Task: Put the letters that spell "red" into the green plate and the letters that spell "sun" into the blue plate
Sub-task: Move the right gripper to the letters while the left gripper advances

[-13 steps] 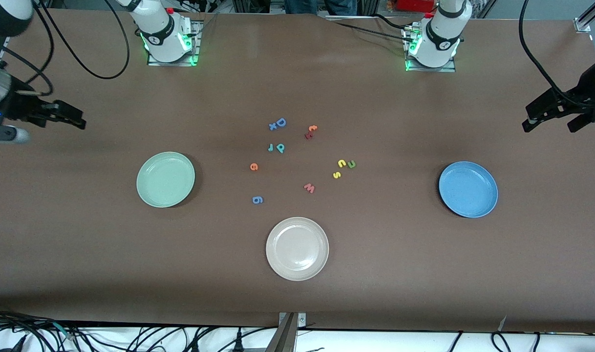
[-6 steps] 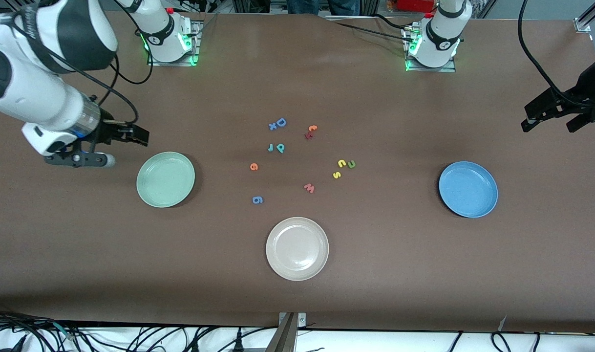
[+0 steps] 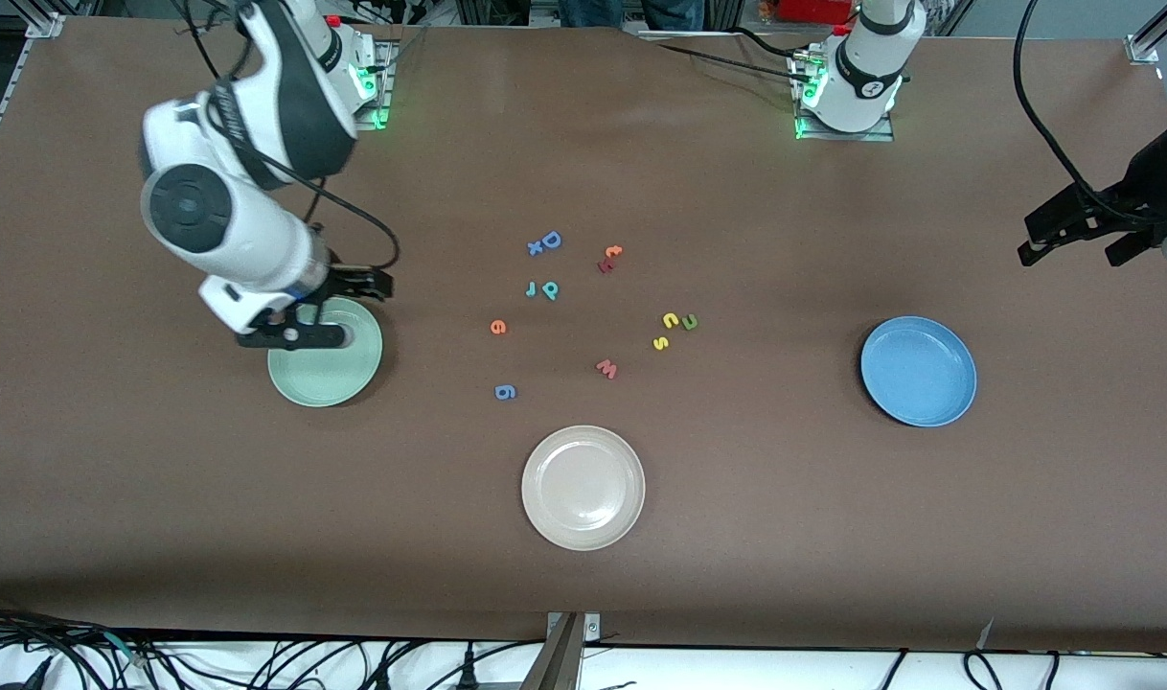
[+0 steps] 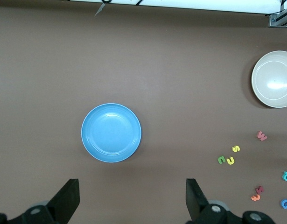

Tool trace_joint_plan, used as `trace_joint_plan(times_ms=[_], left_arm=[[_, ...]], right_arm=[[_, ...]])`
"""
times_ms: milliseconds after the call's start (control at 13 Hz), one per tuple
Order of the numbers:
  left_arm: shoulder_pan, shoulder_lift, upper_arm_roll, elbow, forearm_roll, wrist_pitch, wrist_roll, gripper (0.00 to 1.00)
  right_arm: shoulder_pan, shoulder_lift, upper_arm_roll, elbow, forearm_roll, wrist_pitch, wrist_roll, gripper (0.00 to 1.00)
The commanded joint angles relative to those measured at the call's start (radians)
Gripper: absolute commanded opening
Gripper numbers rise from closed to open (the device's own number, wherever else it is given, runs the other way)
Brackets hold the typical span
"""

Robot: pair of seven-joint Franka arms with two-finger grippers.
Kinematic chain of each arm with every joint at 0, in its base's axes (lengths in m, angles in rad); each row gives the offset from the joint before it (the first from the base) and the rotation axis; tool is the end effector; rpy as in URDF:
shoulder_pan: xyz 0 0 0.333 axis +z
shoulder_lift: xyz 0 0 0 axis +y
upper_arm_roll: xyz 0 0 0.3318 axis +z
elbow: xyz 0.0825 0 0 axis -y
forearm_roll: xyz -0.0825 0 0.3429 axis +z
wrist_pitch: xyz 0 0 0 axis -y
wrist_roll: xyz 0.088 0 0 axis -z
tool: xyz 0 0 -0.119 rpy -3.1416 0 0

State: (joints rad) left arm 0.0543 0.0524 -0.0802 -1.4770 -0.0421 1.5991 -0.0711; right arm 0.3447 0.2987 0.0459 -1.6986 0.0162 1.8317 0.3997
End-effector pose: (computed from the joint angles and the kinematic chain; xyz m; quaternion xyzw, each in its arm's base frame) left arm 0.5347 -0.0174 0.6443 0.9989 0.0226 0.0338 0.0248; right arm 0.5459 0.2237 0.4274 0.9965 -0.0077 -0.0818 0.0185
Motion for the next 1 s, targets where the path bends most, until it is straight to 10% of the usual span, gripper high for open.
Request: trace_joint_plan(times_ms=[0,540,925], left_arm=[[-0.002,0.003,-0.001,-0.011,0.005,0.001,-0.022,1.00],[-0.004,0.001,-0.061,-0.249,0.013,0.151,-0.012,1.00],[-0.005,0.110,-0.069,-0.273,0.008,0.180,0.016,1.00]], right_arm=[[0.077,0.063,-0.008,0.002,0.011,0.075,0.126,1.00],[0.232,0.158,-0.012,-0.186,-0.005,0.494,0.398,0.99],[0.263,0.218,-0.014,-0.237,-0.073,0.604,0.406,0.55]])
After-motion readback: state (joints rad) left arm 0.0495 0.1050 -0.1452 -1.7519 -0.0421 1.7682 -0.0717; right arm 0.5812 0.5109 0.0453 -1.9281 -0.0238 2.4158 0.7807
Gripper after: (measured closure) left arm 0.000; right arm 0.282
